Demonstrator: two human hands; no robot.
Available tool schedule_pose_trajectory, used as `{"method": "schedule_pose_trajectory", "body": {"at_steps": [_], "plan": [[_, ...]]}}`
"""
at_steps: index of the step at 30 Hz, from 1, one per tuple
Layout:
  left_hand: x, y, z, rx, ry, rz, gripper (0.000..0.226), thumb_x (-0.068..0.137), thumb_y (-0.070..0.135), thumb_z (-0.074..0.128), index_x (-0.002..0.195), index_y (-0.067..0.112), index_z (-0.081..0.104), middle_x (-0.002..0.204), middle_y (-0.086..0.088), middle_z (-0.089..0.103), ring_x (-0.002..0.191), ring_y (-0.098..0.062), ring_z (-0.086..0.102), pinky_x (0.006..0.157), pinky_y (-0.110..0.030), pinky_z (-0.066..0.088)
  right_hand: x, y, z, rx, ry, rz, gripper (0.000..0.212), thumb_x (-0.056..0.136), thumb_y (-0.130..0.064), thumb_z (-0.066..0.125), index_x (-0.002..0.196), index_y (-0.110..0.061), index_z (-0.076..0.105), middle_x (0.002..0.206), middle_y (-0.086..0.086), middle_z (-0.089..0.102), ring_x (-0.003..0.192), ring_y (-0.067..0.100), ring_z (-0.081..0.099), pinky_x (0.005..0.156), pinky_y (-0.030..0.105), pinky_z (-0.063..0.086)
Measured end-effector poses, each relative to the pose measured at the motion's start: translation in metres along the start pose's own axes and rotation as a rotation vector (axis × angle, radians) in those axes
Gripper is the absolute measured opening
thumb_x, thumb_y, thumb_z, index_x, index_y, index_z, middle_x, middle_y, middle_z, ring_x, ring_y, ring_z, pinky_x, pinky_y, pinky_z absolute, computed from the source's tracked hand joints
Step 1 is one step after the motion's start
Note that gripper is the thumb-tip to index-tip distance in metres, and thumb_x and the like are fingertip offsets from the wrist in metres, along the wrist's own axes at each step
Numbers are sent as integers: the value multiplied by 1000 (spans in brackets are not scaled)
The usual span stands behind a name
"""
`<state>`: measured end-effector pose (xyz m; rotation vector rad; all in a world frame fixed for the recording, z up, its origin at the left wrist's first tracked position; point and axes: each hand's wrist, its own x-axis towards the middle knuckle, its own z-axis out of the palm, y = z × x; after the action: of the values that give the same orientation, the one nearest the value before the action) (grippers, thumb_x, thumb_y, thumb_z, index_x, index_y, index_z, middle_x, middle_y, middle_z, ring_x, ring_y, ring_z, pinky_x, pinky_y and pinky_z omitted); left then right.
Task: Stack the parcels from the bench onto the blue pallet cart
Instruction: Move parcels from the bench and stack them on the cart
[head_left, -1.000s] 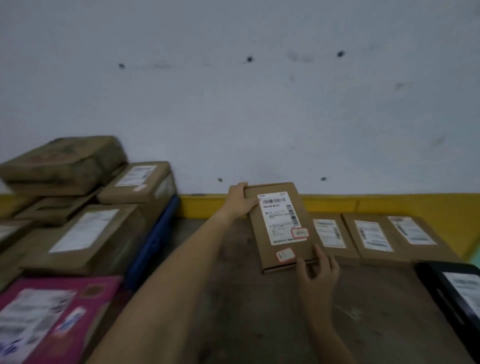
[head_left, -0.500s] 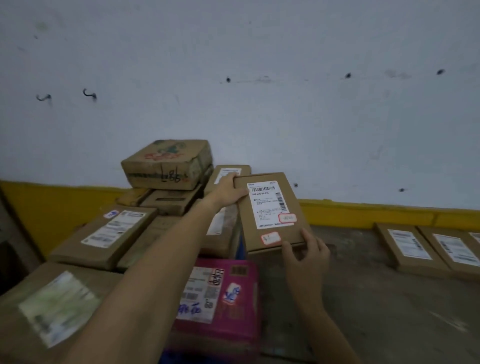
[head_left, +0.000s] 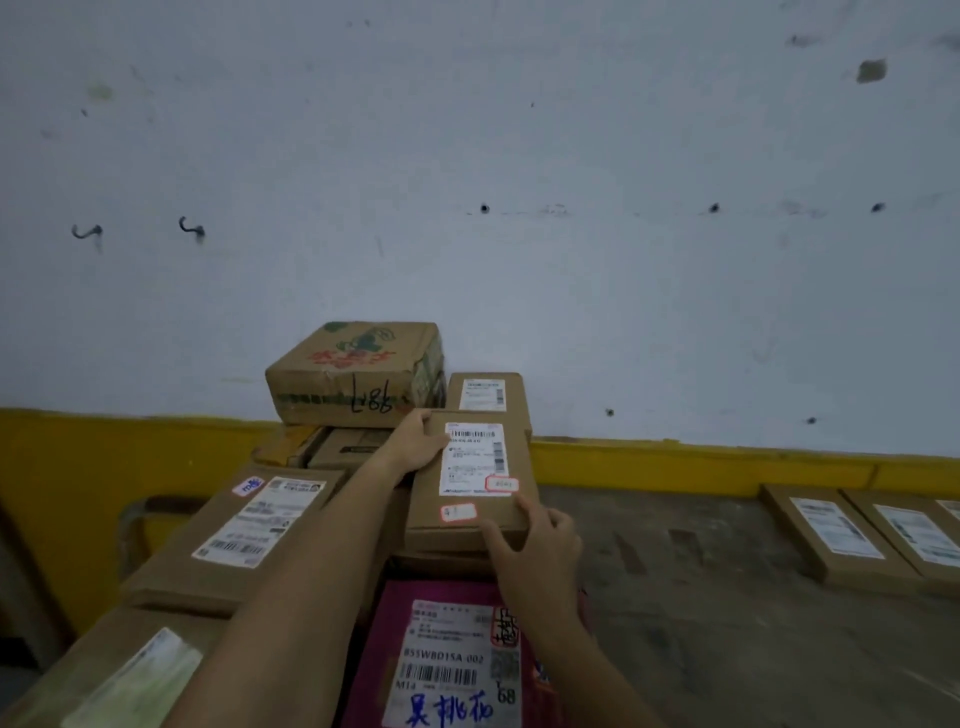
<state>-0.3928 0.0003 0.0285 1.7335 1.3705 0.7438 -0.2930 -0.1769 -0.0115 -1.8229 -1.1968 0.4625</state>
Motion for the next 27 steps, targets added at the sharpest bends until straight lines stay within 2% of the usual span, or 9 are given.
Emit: {"method": "schedule_pose_trajectory", "body": {"at_steps": [3, 5, 11, 14, 17, 19, 22, 25, 27], "plan": [[4, -7, 9, 128, -34, 14, 44, 95, 13, 49, 136, 4, 37, 139, -12, 45, 124, -24, 46, 84, -22, 35, 0, 2, 6, -72, -31, -26, 57, 91, -45, 49, 141, -25, 32, 139, 4, 27, 124, 15, 26, 84, 17, 25], [6, -8, 13, 142, -30, 9, 38, 96, 12, 47, 132, 3, 42, 138, -12, 48, 123, -24, 47, 83, -21, 34, 1, 4, 7, -109, -37, -56, 55, 92, -44, 47, 141, -26, 32, 138, 3, 26, 123, 14, 27, 84, 16, 27], [10, -10, 12, 128, 22, 15, 31, 95, 17, 48, 124, 4, 50, 130, -14, 53, 115, -26, 51, 83, -25, 38, 6, 11, 7, -43, -30, -80, 52, 90, -44, 50, 137, -25, 38, 134, 2, 31, 121, 13, 31, 87, 19, 31], [12, -9, 10, 102, 87, 34, 23, 94, 20, 50, 114, 9, 53, 126, -14, 55, 101, -22, 51, 79, -27, 38, 9, 15, 1, 5, 15, -74, 47, 90, -45, 49, 133, -27, 42, 132, 1, 34, 117, 11, 35, 85, 21, 33], [11, 3, 11, 108, 168, 90, 32, 93, 20, 53, 122, 6, 53, 126, -13, 56, 100, -20, 51, 76, -26, 37, 13, 25, -16, -8, 90, -101, 44, 92, -43, 47, 132, -26, 43, 130, 1, 40, 109, 6, 36, 85, 20, 31], [10, 16, 17, 117, 195, 151, 34, 93, 20, 52, 124, 6, 51, 124, -12, 57, 95, -15, 50, 74, -22, 39, 17, 35, -32, 0, 115, -91, 45, 93, -42, 47, 134, -24, 43, 130, 2, 42, 113, 9, 40, 86, 21, 31], [11, 42, 37, 104, 198, 211, 37, 95, 18, 47, 129, 4, 46, 128, -14, 54, 111, -25, 53, 87, -28, 40, 28, 56, -61, 10, 136, -45, 47, 92, -43, 48, 135, -22, 43, 132, 5, 44, 118, 16, 43, 85, 23, 35], [9, 70, 76, 93, 211, 255, 37, 94, 12, 47, 131, 4, 46, 128, -15, 54, 115, -29, 54, 82, -24, 39, 40, 87, -97, 12, 140, 1, 50, 92, -42, 49, 136, -19, 42, 132, 9, 44, 118, 20, 45, 89, 26, 37], [8, 88, 114, 68, 190, 259, 38, 93, 11, 48, 130, 5, 47, 129, -15, 54, 116, -30, 54, 85, -27, 41, 48, 114, -123, 7, 149, 33, 50, 92, -40, 50, 136, -17, 42, 132, 12, 45, 120, 24, 46, 93, 30, 38]]}}
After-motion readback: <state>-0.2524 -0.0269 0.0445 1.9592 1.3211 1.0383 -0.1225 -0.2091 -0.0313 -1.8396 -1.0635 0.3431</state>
